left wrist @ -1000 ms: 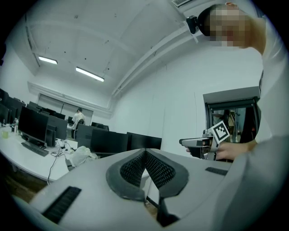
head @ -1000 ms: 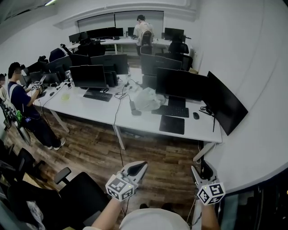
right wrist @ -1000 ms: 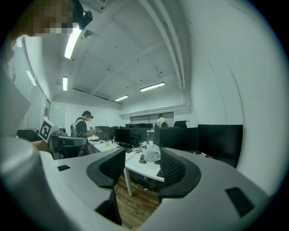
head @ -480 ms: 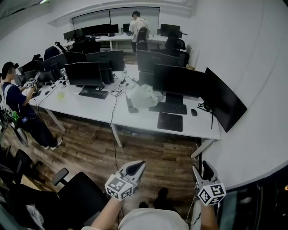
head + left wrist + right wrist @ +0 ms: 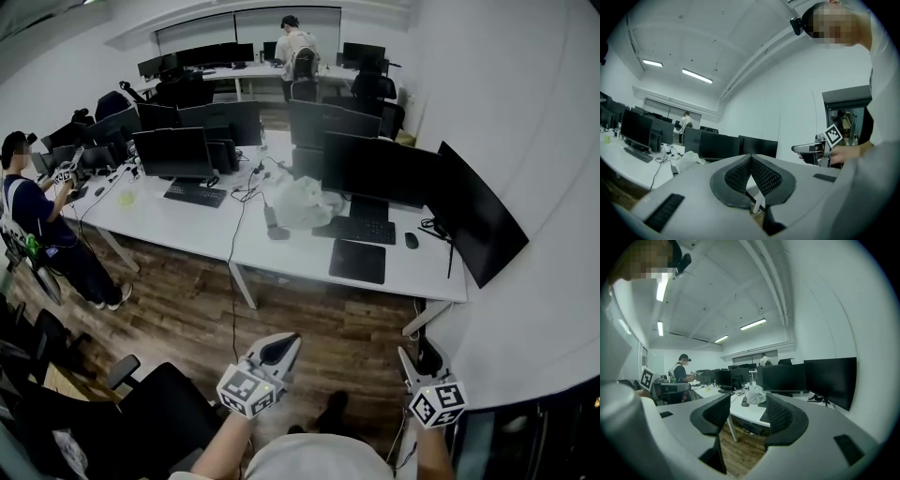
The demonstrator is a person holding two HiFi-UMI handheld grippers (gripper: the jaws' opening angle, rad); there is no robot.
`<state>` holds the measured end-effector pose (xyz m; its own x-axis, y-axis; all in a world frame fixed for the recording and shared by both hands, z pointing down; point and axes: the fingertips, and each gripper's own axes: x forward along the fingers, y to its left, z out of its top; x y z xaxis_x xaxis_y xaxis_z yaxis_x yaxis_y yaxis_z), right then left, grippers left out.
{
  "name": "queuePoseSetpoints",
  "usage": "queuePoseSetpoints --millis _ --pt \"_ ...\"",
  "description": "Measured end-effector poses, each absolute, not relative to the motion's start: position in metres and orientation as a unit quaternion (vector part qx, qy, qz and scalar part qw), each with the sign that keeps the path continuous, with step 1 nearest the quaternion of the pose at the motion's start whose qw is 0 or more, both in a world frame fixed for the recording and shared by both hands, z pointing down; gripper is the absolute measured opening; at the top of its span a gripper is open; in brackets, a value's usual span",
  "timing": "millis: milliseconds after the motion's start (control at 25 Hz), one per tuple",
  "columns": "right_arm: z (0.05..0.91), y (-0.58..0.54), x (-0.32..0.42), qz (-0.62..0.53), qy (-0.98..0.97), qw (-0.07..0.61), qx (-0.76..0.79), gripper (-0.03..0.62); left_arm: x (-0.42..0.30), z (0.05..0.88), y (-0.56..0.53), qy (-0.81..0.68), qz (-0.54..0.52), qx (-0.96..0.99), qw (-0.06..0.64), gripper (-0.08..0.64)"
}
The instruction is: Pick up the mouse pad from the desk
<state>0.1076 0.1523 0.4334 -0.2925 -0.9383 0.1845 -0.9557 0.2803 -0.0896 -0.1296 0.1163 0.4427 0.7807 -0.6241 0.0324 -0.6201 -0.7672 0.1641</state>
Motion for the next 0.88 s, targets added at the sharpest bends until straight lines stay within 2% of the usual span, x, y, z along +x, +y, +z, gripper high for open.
queuePoseSetpoints --millis 880 --pt "0.461 0.007 0.217 0.105 -0.815 0.063 0.567 0.253 -0.008 0.466 -0.006 -0.352 0.026 0.931 0.097 0.017"
